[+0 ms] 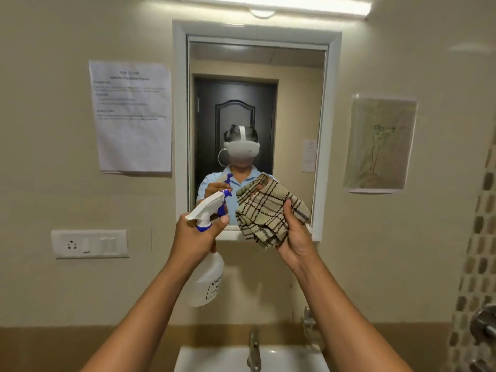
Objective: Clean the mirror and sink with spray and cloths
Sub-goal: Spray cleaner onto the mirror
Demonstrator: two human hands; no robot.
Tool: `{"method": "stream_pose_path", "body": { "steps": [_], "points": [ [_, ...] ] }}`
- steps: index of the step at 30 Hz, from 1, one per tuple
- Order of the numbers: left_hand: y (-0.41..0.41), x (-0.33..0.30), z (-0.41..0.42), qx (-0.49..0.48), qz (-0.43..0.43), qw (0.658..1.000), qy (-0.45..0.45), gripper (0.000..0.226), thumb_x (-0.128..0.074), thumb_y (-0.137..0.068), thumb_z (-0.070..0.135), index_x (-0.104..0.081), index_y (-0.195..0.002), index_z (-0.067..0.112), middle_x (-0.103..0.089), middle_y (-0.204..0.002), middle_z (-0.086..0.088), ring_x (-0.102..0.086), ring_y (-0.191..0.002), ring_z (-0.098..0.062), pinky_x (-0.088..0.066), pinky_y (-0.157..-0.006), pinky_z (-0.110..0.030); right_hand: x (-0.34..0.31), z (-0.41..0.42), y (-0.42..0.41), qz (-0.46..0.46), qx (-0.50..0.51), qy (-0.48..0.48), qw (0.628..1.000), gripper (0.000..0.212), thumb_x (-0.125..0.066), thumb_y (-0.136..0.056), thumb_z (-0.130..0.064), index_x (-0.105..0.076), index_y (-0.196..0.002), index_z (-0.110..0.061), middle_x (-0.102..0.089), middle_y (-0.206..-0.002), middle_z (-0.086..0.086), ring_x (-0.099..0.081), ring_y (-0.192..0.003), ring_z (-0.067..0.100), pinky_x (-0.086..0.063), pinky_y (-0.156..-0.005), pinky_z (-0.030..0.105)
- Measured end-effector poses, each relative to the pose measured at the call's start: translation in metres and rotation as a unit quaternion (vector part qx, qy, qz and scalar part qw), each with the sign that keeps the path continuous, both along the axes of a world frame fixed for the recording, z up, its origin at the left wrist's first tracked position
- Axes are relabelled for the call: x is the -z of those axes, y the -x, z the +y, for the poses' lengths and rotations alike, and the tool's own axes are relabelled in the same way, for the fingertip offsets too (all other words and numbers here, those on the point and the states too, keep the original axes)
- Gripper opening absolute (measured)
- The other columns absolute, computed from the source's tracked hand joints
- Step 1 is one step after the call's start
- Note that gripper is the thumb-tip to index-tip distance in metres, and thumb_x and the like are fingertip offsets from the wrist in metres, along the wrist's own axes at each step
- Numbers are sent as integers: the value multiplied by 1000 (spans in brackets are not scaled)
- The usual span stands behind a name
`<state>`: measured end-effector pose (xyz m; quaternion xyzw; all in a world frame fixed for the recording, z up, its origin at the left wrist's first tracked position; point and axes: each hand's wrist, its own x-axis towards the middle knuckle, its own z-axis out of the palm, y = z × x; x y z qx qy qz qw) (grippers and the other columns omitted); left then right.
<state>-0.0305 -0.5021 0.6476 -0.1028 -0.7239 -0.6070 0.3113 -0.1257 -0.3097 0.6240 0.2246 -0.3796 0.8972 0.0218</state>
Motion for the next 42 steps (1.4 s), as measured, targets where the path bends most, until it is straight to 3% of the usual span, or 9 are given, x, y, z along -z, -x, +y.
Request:
{"method": "stream_pose_path", "body": {
  "steps": [6,10,16,20,23,27,30,38,42],
  "points": [
    [-4,-38,28,-47,43,992,105,37,-73,-83,25,-63,-117,15,-61,-68,-3,-54,-51,-10,-43,-52,-16,-38,4,24,18,-2,0,1000,89,-80,-76,-55,-49,-145,-10,-56,-142,20,-54,-131,36,-37,-111,63],
    [-9,-48,48,-95,56,979,169,43,-75,-81,28,-64,-121,15,-63,-90,1,-63,-87,-21,-52,-74,-31,-53,1,31,20,22,22,999,94,-83,-69,-60,-52,-141,-8,-59,-137,20,-58,-126,36,-42,-108,60],
    [-8,-44,67,-142,53,958,242,34,-73,-82,33,-69,-111,16,-68,-96,-7,-62,-86,-21,-38,-59,-20,-58,4,43,20,27,22,999,102,-85,-63,-63,-51,-141,-8,-63,-133,20,-61,-123,35,-45,-106,57],
    [-5,-44,70,-154,42,956,245,40,-72,-83,34,-66,-118,18,-68,-107,-7,-64,-96,-23,-46,-67,-25,-58,9,49,22,22,14,999,101,-86,-62,-63,-51,-141,-11,-64,-133,18,-62,-122,35,-47,-105,58],
    [-4,-45,70,-161,42,953,254,40,-71,-84,35,-64,-119,17,-69,-108,-7,-61,-91,-18,-43,-63,-19,-59,11,49,28,21,7,999,101,-86,-60,-64,-53,-139,-10,-64,-132,18,-63,-121,34,-47,-105,57],
    [-7,-47,71,-159,48,953,253,41,-69,-85,33,-62,-121,14,-68,-112,-8,-56,-89,-14,-46,-72,-23,-58,10,48,29,21,8,999,100,-86,-61,-63,-53,-139,-8,-64,-131,19,-63,-121,34,-48,-104,56],
    [-9,-48,72,-160,43,954,251,45,-70,-85,33,-61,-125,14,-67,-116,-8,-62,-100,-22,-46,-73,-23,-57,11,50,12,38,2,999,100,-85,-64,-63,-49,-142,-12,-64,-131,19,-64,-120,35,-49,-102,58],
    [-14,-46,69,-158,51,956,242,45,-70,-85,31,-61,-125,14,-67,-117,-9,-63,-105,-25,-45,-73,-23,-58,14,43,22,28,-16,999,96,-82,-66,-64,-55,-138,-8,-64,-132,19,-62,-121,35,-47,-104,58],
    [-15,-43,62,-164,34,958,233,47,-70,-84,34,-60,-125,13,-68,-112,-10,-64,-100,-25,-49,-75,-26,-59,18,39,31,11,-12,999,84,-73,-77,-62,-54,-140,-8,-62,-134,20,-60,-125,35,-44,-107,59]
  ]
}}
